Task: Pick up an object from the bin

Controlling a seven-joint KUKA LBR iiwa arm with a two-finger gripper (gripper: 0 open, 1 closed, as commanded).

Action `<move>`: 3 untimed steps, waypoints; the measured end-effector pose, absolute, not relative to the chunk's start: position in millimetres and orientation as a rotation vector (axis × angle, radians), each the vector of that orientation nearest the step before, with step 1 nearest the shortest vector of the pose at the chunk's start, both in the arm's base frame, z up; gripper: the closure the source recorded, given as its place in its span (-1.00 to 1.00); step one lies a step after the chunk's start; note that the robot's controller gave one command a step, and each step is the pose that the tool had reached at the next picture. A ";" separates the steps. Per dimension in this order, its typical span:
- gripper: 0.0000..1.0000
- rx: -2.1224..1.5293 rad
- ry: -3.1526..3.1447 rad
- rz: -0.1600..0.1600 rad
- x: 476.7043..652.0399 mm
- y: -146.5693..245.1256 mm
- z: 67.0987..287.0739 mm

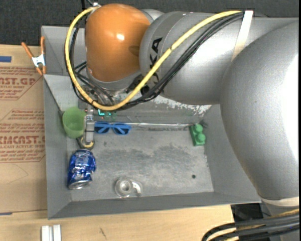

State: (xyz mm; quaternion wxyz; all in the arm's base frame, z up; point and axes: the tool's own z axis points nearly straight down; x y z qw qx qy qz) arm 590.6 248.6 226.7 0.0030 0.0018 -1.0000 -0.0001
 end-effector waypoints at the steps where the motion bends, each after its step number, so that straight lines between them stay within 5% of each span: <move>1: -1.00 0.329 -3.118 0.003 534.6 213.7 116.4; 2: -1.00 0.283 -3.126 -0.001 524.8 233.1 67.0; 3: 1.00 0.282 -3.130 -0.002 527.0 232.1 70.2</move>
Offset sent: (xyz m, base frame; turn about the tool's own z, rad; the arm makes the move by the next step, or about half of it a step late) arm -0.0537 -0.0342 -0.1063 -0.2060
